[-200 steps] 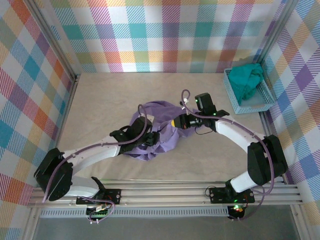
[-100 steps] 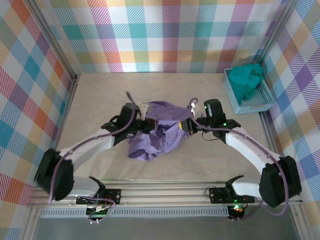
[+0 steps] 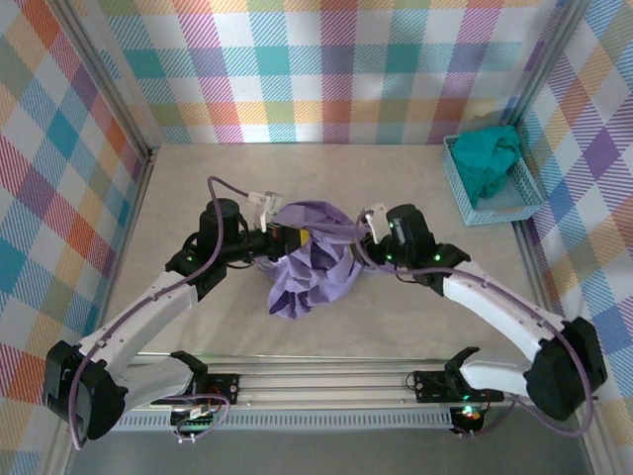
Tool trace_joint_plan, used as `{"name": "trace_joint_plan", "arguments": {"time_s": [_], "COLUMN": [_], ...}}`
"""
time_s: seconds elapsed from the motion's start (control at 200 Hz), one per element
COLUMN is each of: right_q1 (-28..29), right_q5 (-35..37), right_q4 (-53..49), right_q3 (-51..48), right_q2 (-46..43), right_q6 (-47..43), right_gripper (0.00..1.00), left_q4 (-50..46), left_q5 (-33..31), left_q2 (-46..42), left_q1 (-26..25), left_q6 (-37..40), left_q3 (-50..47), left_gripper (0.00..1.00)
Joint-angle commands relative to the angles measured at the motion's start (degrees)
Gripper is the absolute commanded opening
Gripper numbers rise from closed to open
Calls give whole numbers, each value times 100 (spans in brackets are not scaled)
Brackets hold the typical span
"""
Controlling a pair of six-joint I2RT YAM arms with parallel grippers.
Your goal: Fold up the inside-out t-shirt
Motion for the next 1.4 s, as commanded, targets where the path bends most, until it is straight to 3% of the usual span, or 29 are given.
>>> {"name": "trace_joint_plan", "arguments": {"time_s": [0.0, 0.195, 0.31, 0.355, 0.4, 0.45, 0.49, 0.61, 0.76, 0.915, 1.135, 1.26, 1.394], "right_q1": [245, 801, 819, 814, 807, 767, 687, 318, 75, -121, -213, -247, -254], "right_q5": [-311, -491, -219, -192, -370, -821, -1298, -3095, -4183, -4341, -4263, -4210, -4161], "right_q4": [527, 1173, 1543, 1540, 1436, 1354, 1304, 1363, 2257, 3086, 2892, 2845, 2834], "right_q3": [-343, -280, 27, 213, 364, 387, 334, 95, -173, -213, 37, 86, 87], "right_q2": [-487, -6, 639, 850, 959, 914, 799, 458, 475, 740, 1035, 1126, 1109], "right_q6": [-749, -1101, -963, -953, -925, -901, -834, -291, 631, 1511, 1556, 1586, 1612], "right_gripper": [59, 71, 71, 62, 43, 22, 13, 3, 0, 0, 0, 0, 0], "left_q4": [94, 27, -7, -51, -150, -331, -573, -1362, -1904, -2323, -2935, -3090, -2750], "left_q5": [205, 214, 206, 114, -98, -621, -1211, -3204, -4131, -4459, -4991, -4870, -4118], "left_q2": [28, 12, -49, -92, -144, -202, -217, -47, 379, 265, -584, -686, -457], "left_q1": [37, 38, 38, 37, 38, 60, 77, 80, 77, -85, -716, -1139, -1460], "left_q6": [-56, -67, -59, -38, -21, -67, -83, -24, 248, 409, 390, 284, 70], "left_q3": [122, 150, 122, 111, 119, 166, 243, 525, 930, 904, 509, 531, 553], "left_gripper": [0, 0, 0, 0, 0, 0, 0, 0, 17, 44, 69, 69, 55]}}
